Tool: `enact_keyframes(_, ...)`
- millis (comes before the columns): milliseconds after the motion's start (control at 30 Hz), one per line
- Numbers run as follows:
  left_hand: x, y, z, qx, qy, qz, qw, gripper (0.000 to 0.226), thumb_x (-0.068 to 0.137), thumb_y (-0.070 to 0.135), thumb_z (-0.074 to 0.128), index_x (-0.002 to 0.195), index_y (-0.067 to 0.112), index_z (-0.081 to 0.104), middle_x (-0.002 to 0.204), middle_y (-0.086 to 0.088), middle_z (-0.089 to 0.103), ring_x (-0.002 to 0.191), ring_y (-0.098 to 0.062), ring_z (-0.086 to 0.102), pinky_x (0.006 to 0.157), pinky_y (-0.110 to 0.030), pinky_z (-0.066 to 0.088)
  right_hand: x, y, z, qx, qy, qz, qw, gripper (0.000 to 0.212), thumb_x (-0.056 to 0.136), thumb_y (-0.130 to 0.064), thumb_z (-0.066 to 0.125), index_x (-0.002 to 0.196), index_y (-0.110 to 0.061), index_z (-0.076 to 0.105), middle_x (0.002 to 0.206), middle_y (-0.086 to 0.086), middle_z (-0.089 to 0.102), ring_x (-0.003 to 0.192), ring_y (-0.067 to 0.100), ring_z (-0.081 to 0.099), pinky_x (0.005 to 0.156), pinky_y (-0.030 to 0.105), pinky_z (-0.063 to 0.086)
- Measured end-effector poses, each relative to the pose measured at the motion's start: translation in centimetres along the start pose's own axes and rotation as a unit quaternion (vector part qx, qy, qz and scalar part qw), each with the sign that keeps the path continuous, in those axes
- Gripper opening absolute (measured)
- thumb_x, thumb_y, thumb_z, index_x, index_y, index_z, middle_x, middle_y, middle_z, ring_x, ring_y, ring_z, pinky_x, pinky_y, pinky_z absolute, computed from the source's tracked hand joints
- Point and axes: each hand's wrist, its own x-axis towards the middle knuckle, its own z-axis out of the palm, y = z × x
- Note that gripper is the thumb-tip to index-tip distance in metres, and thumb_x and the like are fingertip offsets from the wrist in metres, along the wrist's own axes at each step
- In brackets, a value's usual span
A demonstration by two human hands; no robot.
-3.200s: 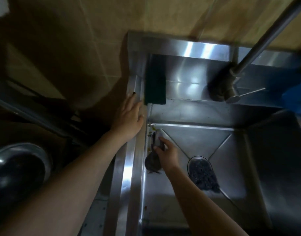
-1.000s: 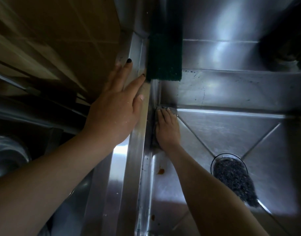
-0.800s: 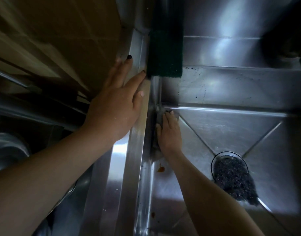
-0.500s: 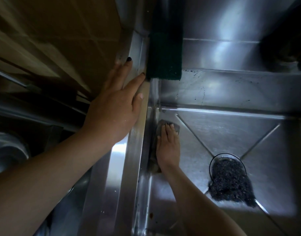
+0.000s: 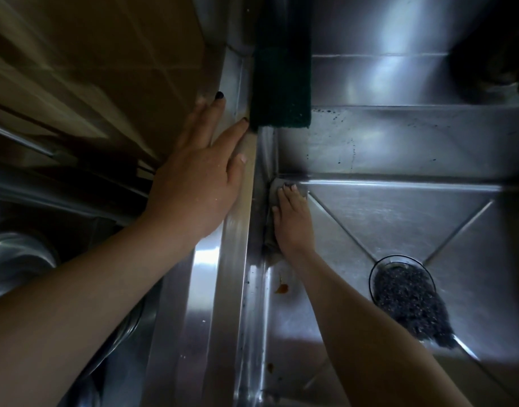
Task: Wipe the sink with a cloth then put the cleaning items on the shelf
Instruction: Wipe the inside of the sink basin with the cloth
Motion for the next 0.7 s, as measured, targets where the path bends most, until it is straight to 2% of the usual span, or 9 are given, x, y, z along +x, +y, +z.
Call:
enact_keyframes(100, 0.1, -0.1, 0.0, 0.0, -0.001, -0.003, 1.0, 0.044, 0.096, 0.027, 0.038, 0.14, 0.022, 0.036, 0.155, -0.003, 0.014, 0.143, -0.02, 0.003, 0.111, -0.028, 0.006, -2.6, -0.1, 0.3, 0.01, -0.01, 0.003, 1.0, 0.047, 0.097, -0.016, 0.043, 0.141, -0.002, 0.035, 0.151, 0.014, 0.031, 0.144, 0.025, 0.019, 0.117, 0.029, 0.003)
enact_keyframes(167, 0.1, -0.1, 0.0, 0.0, 0.001, -0.002, 1.0, 0.044, 0.096, 0.027, 0.038, 0.14, 0.022, 0.037, 0.155, -0.002, 0.014, 0.143, -0.019, 0.003, 0.11, -0.027, 0.006, -4.9, -0.3, 0.3, 0.012, -0.012, 0.002, 1.0, 0.045, 0.094, -0.012, 0.049, 0.136, 0.001, 0.041, 0.145, 0.018, 0.039, 0.14, 0.031, 0.028, 0.116, 0.031, 0.009)
enact_keyframes(233, 0.1, -0.1, 0.0, -0.001, 0.002, 0.0, 1.0, 0.044, 0.096, 0.027, 0.039, 0.139, 0.021, 0.038, 0.155, -0.002, 0.014, 0.143, -0.019, 0.004, 0.108, -0.025, 0.005, -6.8, -0.4, 0.4, 0.009, -0.003, -0.011, 1.0, 0.043, 0.083, -0.004, 0.063, 0.123, 0.008, 0.054, 0.13, 0.025, 0.054, 0.126, 0.041, 0.047, 0.108, 0.048, 0.027)
enact_keyframes(300, 0.1, -0.1, 0.0, -0.002, 0.001, -0.001, 1.0, 0.044, 0.096, 0.027, 0.039, 0.139, 0.022, 0.038, 0.155, -0.001, 0.014, 0.143, -0.019, 0.003, 0.107, -0.025, 0.005, -7.6, -0.3, 0.7, 0.008, 0.003, -0.009, 1.0, 0.042, 0.076, 0.0, 0.07, 0.116, 0.01, 0.06, 0.121, 0.026, 0.06, 0.116, 0.045, 0.054, 0.097, 0.058, 0.035)
enact_keyframes(367, 0.1, -0.1, 0.0, -0.001, 0.0, -0.002, 1.0, 0.044, 0.096, 0.027, 0.039, 0.139, 0.021, 0.038, 0.155, -0.002, 0.014, 0.143, -0.019, 0.004, 0.107, -0.024, 0.005, -7.2, -0.4, 0.6, 0.019, -0.002, -0.01, 1.0, 0.042, 0.081, -0.002, 0.064, 0.121, 0.009, 0.056, 0.127, 0.026, 0.055, 0.123, 0.044, 0.048, 0.105, 0.052, 0.029)
enact_keyframes(433, 0.1, -0.2, 0.1, 0.001, -0.001, 0.002, 1.0, 0.044, 0.096, 0.027, 0.039, 0.139, 0.021, 0.038, 0.155, -0.003, 0.015, 0.143, -0.019, 0.004, 0.108, -0.025, 0.005, -5.9, -0.4, 0.5, 0.021, -0.014, -0.003, 1.0, 0.043, 0.091, -0.008, 0.053, 0.132, 0.004, 0.046, 0.141, 0.021, 0.044, 0.137, 0.037, 0.033, 0.115, 0.038, 0.014)
enact_keyframes(500, 0.1, -0.2, 0.1, 0.002, -0.002, 0.003, 1.0, 0.044, 0.096, 0.027, 0.039, 0.139, 0.021, 0.038, 0.155, -0.003, 0.015, 0.143, -0.02, 0.004, 0.109, -0.025, 0.006, -4.0, -0.3, 0.6, 0.018, -0.014, -0.005, 1.0, 0.046, 0.096, -0.014, 0.045, 0.14, 0.0, 0.036, 0.149, 0.017, 0.032, 0.143, 0.029, 0.02, 0.116, 0.029, 0.003)
enact_keyframes(600, 0.1, -0.2, 0.1, -0.001, -0.001, 0.003, 1.0, 0.044, 0.096, 0.026, 0.04, 0.139, 0.021, 0.038, 0.155, -0.003, 0.016, 0.143, -0.021, 0.006, 0.11, -0.028, 0.01, -0.8, 0.1, 0.4, 0.002, -0.016, -0.011, 1.0, 0.049, 0.098, -0.017, 0.041, 0.143, -0.003, 0.03, 0.153, 0.014, 0.026, 0.145, 0.025, 0.015, 0.117, 0.028, 0.001)
enact_keyframes(700, 0.1, -0.3, 0.1, -0.002, 0.0, 0.004, 1.0, 0.044, 0.095, 0.026, 0.041, 0.139, 0.02, 0.039, 0.154, -0.005, 0.017, 0.143, -0.022, 0.007, 0.111, -0.03, 0.011, 1.2, 0.3, 0.3, -0.026, -0.005, -0.027, 0.999, 0.05, 0.096, -0.017, 0.043, 0.143, -0.003, 0.031, 0.151, 0.014, 0.029, 0.144, 0.025, 0.018, 0.116, 0.029, 0.004)
